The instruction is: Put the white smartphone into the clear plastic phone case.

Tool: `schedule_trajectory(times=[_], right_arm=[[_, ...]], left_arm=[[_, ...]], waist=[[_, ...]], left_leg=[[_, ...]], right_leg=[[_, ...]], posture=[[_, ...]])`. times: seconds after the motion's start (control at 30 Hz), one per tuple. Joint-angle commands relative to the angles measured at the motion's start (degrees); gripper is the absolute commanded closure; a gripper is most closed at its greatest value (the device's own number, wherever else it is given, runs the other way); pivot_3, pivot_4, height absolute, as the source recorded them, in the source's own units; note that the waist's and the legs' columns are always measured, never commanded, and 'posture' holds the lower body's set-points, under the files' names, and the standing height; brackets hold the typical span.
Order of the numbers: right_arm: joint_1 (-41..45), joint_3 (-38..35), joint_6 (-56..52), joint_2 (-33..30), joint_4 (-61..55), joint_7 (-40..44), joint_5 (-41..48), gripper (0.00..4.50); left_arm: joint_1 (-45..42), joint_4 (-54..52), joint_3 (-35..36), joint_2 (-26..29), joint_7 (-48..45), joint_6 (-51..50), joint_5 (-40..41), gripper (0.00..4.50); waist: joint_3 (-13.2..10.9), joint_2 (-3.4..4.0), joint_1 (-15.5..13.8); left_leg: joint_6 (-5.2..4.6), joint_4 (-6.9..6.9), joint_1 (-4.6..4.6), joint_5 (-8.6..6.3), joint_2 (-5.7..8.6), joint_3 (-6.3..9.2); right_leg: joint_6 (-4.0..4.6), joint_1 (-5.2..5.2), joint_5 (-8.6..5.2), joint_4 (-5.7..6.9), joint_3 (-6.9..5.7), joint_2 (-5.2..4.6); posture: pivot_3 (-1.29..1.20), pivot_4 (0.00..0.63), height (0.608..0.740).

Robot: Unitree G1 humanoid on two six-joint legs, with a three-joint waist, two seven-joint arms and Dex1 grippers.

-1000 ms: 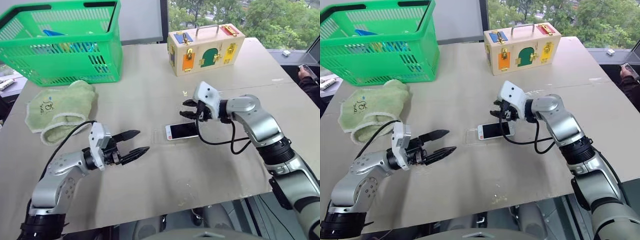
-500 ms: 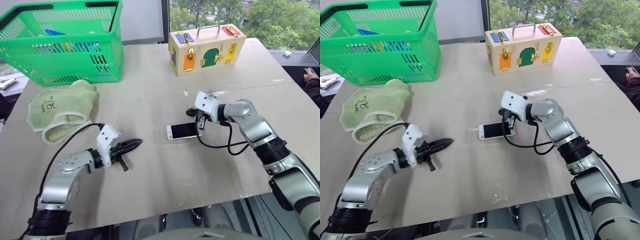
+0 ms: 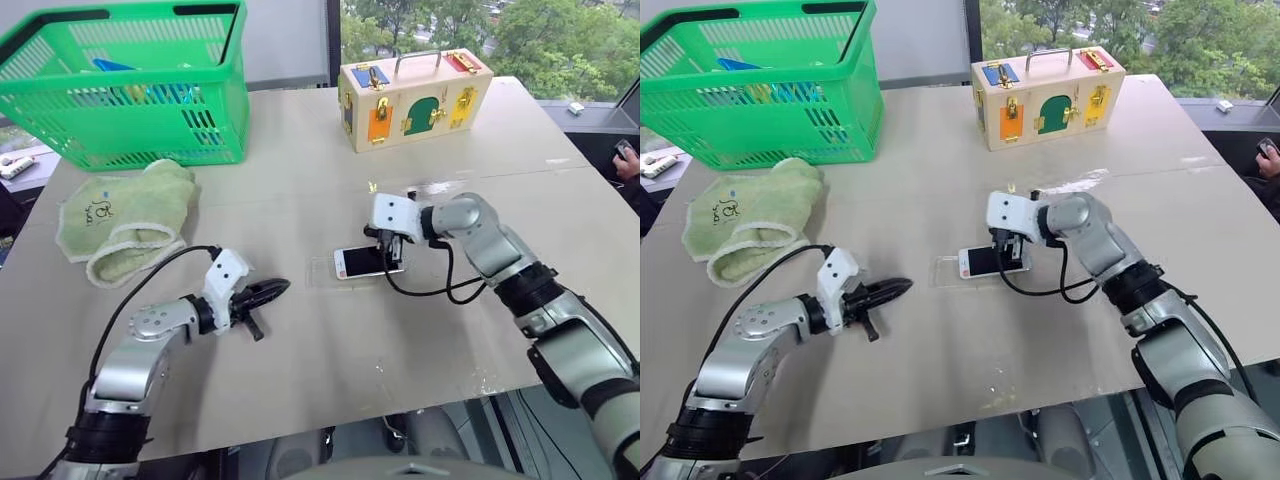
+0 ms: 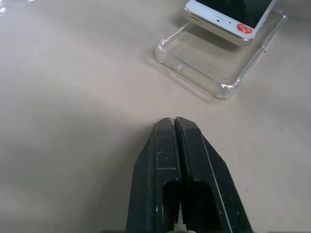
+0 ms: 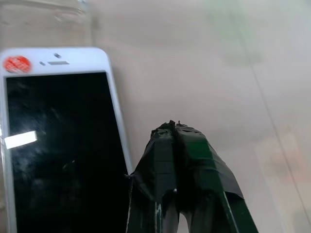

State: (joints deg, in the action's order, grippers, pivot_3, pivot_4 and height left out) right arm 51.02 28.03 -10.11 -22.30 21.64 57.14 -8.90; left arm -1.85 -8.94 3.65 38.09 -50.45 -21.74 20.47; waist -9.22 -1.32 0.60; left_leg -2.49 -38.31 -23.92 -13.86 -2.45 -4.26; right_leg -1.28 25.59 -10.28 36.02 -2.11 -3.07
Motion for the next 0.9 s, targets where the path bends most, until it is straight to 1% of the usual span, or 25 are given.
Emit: schedule_trajectory(times=[0.03,0.13,0.3,0.53,0.6,0.67,0.73,0.9], right_arm=[[3.93,0.77,4.5,1.26,5.12,4.6,-0.16,4.5],[5.61,1.94,7.25,2.18,9.34,7.37,-1.14,4.5],[6.42,2.03,8.05,3.19,9.64,11.13,-0.96,4.5],[6.91,1.25,7.99,3.67,9.65,11.06,-2.12,4.5],[7.33,-0.4,7.16,3.42,8.76,10.01,-1.48,4.5],[7.43,-3.09,4.54,2.89,6.14,9.99,0.85,4.5],[6.6,-6.46,-0.99,2.27,0.86,11.24,4.81,4.5],[0.97,-10.99,-11.27,-2.76,-14.29,12.74,10.07,4.5]], left_arm=[[-0.02,-1.2,-2.04,-0.62,-1.09,-0.9,0.53,4.44],[-0.15,-2.2,-2.09,-1.04,-1.43,-1.8,1.34,4.44],[0.08,-3.16,-2.42,-1.19,-1.41,-2.55,1.31,4.44],[0.28,-3.48,-2.89,-1.49,-1.35,-2.68,1.05,4.44],[0.29,-3.41,-3.04,-1.59,-1.36,-2.57,0.96,4.44],[0.35,-3.57,-3.18,-1.7,-1.33,-2.54,0.93,4.44],[0.21,-3.39,-3.26,-1.82,-1.36,-2.48,0.91,4.44],[0.1,-2.91,-3.36,-1.86,-1.59,-2.21,0.9,4.44]], waist=[[0.0,0.0,-0.03],[0.0,0.0,-0.13],[0.0,0.0,0.03],[0.0,0.01,0.09],[-0.01,0.01,0.08],[-0.02,0.03,0.05],[-0.04,0.07,-0.01],[-0.03,0.07,-0.35]], left_leg=[[0.0,0.0,0.0,0.0,0.0,0.0],[0.0,0.01,0.0,0.0,0.01,0.02],[0.0,0.01,-0.01,0.0,0.04,-0.02],[0.0,0.01,0.02,0.0,0.03,0.01],[0.01,0.01,0.02,0.0,0.03,0.01],[0.01,0.01,0.02,0.0,0.03,0.0],[0.01,0.01,0.01,0.0,0.03,0.0],[0.01,0.01,0.01,-0.01,0.03,0.03]], right_leg=[[0.0,0.0,0.0,0.0,0.0,0.0],[0.08,-0.02,0.04,0.0,-0.01,-0.01],[0.07,-0.02,0.04,-0.01,0.03,-0.05],[0.07,-0.01,0.04,0.09,0.01,-0.02],[0.07,-0.01,0.04,0.09,0.01,-0.03],[0.08,-0.01,0.04,0.09,0.01,-0.03],[0.08,0.0,0.04,0.09,0.01,-0.04],[0.08,-0.02,0.04,0.08,-0.01,-0.07]], posture=[[0.0,0.15,0.74],[0.0,0.15,0.74],[0.0,0.15,0.74],[0.0,0.15,0.74],[0.0,0.15,0.74],[0.0,0.15,0.74],[0.0,0.15,0.74],[0.0,0.15,0.74]])
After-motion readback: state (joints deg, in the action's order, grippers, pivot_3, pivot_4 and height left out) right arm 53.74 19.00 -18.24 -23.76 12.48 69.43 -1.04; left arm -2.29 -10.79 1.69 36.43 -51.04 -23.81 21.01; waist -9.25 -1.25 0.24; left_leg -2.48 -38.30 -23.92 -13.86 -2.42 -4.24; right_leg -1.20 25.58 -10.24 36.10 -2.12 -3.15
